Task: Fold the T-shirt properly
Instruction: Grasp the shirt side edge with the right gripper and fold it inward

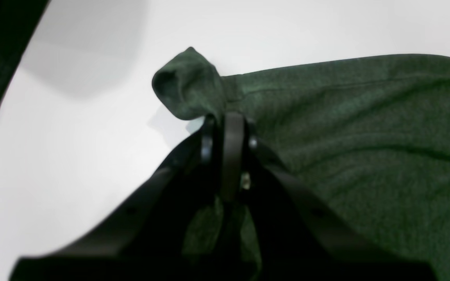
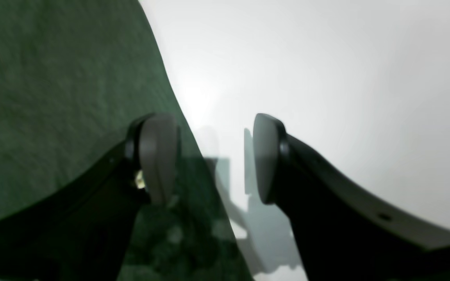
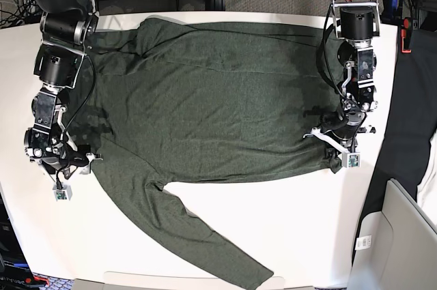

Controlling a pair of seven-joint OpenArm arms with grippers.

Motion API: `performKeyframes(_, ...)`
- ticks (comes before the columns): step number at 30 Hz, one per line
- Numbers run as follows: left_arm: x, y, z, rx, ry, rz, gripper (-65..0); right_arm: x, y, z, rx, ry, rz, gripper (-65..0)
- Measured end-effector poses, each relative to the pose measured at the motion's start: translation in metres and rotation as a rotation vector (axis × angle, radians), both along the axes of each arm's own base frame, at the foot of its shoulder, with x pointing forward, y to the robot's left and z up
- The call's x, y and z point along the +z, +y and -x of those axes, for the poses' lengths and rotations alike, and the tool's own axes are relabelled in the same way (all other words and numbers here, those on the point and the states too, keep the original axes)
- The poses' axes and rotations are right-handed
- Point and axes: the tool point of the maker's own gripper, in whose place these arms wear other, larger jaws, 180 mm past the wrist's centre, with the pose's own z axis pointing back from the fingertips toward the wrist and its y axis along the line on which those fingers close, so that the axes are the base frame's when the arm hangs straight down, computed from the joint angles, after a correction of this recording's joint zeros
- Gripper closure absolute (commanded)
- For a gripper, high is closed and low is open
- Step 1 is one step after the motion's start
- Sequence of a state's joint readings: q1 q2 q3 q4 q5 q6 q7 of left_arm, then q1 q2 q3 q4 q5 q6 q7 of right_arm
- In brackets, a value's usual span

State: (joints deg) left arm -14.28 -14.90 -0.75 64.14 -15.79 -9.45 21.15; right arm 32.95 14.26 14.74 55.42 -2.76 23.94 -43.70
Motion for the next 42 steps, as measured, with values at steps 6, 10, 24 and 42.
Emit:
performKeyframes(6,0.0,0.0,0.0,0.0,-0.002,0.001,-0.1,-0.025,0.007,0.006,0.002,0.032,-0.037,-31.9)
performKeyframes(10,0.0,-0.001,0.0,-0.001,0.0,0.002,-0.1,-0.03,0.018,0.0,0.007,0.008,-0.071,-31.9)
performKeyframes(24,0.0,-0.001,0.0,0.0,0.0,0.001,-0.1,-0.035,0.042,-0.005,0.049,-0.008,-0.126,-0.5)
performKeyframes(42,0.033,0.023,0.018,0.06,-0.071,-0.009,-0.1,0.003,0.029,0.061,0.137,-0.034,-0.195,-0.5)
